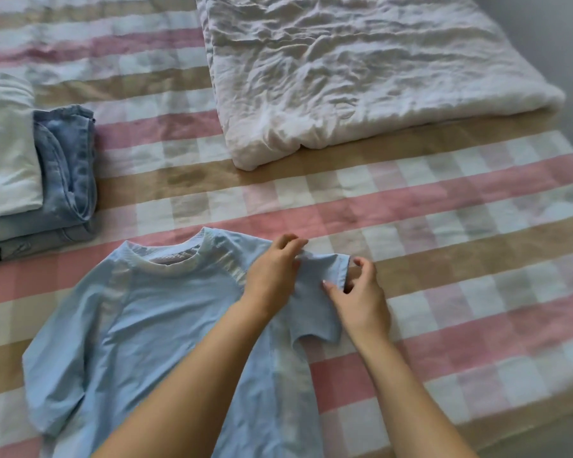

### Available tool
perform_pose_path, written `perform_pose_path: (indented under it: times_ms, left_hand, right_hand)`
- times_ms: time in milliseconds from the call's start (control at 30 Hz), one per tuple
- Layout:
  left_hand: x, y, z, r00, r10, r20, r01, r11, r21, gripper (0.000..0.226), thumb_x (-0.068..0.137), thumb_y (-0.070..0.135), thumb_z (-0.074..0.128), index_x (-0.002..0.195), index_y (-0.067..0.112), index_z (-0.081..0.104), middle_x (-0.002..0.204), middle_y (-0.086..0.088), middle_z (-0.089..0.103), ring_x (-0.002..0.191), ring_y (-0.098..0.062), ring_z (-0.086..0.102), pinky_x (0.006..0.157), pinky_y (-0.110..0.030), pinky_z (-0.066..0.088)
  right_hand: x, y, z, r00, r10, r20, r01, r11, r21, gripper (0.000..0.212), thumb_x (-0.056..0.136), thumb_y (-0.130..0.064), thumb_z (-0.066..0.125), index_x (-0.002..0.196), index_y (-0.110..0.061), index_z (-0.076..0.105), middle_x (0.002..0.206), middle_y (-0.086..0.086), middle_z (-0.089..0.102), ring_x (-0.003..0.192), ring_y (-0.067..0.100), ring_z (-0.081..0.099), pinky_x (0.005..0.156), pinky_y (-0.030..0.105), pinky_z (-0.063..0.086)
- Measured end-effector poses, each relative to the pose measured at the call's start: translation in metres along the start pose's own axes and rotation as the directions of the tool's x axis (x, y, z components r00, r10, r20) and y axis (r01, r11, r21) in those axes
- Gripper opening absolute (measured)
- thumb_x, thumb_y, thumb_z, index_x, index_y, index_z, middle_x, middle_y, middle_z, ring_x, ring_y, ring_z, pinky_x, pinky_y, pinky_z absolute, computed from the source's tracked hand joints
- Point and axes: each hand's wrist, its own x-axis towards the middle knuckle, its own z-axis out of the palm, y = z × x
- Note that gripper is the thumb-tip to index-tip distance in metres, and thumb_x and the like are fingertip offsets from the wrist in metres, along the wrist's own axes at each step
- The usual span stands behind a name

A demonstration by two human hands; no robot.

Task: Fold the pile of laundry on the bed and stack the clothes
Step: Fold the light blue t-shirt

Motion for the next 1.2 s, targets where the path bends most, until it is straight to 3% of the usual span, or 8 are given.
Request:
perform_pose_path:
  times_ms: [100, 200, 333, 433, 567, 800, 1033, 1200]
  left_hand:
    - [0.023, 0.002, 0.004, 0.978, -0.019, 0.209, -0.026, 0.978, 0.209, 0.018, 0.089, 0.015, 0.053, 0.106, 0.011, 0.057, 0.112, -0.006, 0.050, 0.091, -0.030, 0.057, 0.064, -0.035, 0.043]
    - [0.032, 0.006, 0.006, 0.982, -0.036, 0.185, -0.014, 0.965, 0.261, 0.012, 0.091, 0.016, 0.050, 0.098, 0.006, 0.054, 0.104, -0.010, 0.050, 0.086, -0.032, 0.055, 0.060, -0.036, 0.039]
    - [0.014, 0.011, 0.000, 0.999, -0.043, -0.033, 0.042, 0.999, -0.031, 0.017, 0.087, 0.010, 0.057, 0.101, 0.002, 0.059, 0.108, -0.011, 0.052, 0.086, -0.028, 0.055, 0.070, -0.039, 0.047]
    - [-0.020, -0.001, -0.027, 0.983, -0.095, -0.160, 0.062, 0.977, -0.202, 0.018, 0.083, 0.003, 0.062, 0.102, 0.002, 0.061, 0.108, -0.008, 0.054, 0.085, -0.024, 0.057, 0.071, -0.035, 0.048]
    - [-0.080, -0.054, -0.088, 0.941, -0.191, -0.280, 0.127, 0.965, -0.230, 0.018, 0.080, -0.005, 0.061, 0.096, 0.003, 0.062, 0.102, -0.001, 0.053, 0.086, -0.018, 0.058, 0.071, -0.029, 0.047]
    - [-0.163, -0.159, -0.180, 0.868, -0.362, -0.340, 0.343, 0.932, -0.115, 0.017, 0.080, -0.006, 0.061, 0.095, 0.001, 0.064, 0.100, -0.011, 0.058, 0.094, -0.028, 0.056, 0.084, -0.031, 0.042]
    - [-0.193, -0.223, -0.200, 0.830, -0.520, -0.201, 0.503, 0.854, -0.132, 0.027, 0.089, 0.003, 0.051, 0.115, -0.002, 0.057, 0.115, -0.018, 0.053, 0.112, -0.031, 0.047, 0.097, -0.030, 0.032]
    - [-0.185, -0.228, -0.193, 0.825, -0.565, 0.018, 0.565, 0.822, -0.071, 0.033, 0.087, 0.027, 0.059, 0.113, 0.007, 0.052, 0.118, -0.013, 0.048, 0.116, -0.028, 0.040, 0.097, -0.037, 0.034]
  right_hand:
    - [-0.011, 0.009, 0.008, 0.999, -0.009, 0.031, 0.011, 0.998, -0.063, 0.049, 0.083, -0.027, 0.064, 0.126, -0.025, 0.040, 0.100, 0.001, 0.067, 0.089, 0.026, 0.063, 0.064, 0.030, 0.041]
    - [-0.007, 0.011, 0.008, 0.995, -0.059, -0.081, 0.050, 0.993, -0.106, 0.034, 0.087, -0.025, 0.061, 0.116, -0.022, 0.044, 0.098, 0.002, 0.067, 0.087, 0.026, 0.063, 0.063, 0.031, 0.042]
    - [-0.006, 0.005, 0.007, 0.967, -0.185, -0.177, 0.153, 0.972, -0.180, 0.040, 0.080, -0.015, 0.068, 0.116, -0.011, 0.053, 0.110, 0.010, 0.059, 0.104, 0.029, 0.054, 0.079, 0.037, 0.043]
    - [-0.024, -0.011, 0.014, 0.902, -0.365, -0.230, 0.344, 0.930, -0.127, 0.040, 0.076, -0.004, 0.068, 0.115, -0.005, 0.058, 0.108, 0.014, 0.059, 0.099, 0.033, 0.053, 0.085, 0.041, 0.045]
    - [-0.064, -0.056, 0.050, 0.792, -0.610, -0.021, 0.609, 0.792, -0.037, 0.021, 0.080, -0.002, 0.060, 0.099, -0.010, 0.065, 0.095, 0.006, 0.062, 0.088, 0.027, 0.056, 0.082, 0.030, 0.043]
    - [-0.128, -0.135, 0.148, 0.688, -0.689, 0.231, 0.702, 0.712, 0.033, 0.015, 0.085, -0.002, 0.058, 0.093, -0.011, 0.067, 0.089, 0.002, 0.065, 0.084, 0.023, 0.056, 0.075, 0.027, 0.043]
    - [-0.142, -0.182, 0.223, 0.609, -0.698, 0.377, 0.764, 0.644, -0.042, 0.024, 0.088, -0.005, 0.051, 0.105, -0.011, 0.066, 0.113, 0.004, 0.059, 0.102, 0.023, 0.058, 0.074, 0.034, 0.048]
    - [-0.126, -0.194, 0.248, 0.601, -0.568, 0.562, 0.788, 0.537, -0.300, 0.034, 0.092, -0.016, 0.046, 0.125, -0.021, 0.051, 0.130, 0.002, 0.045, 0.104, 0.029, 0.056, 0.074, 0.037, 0.048]
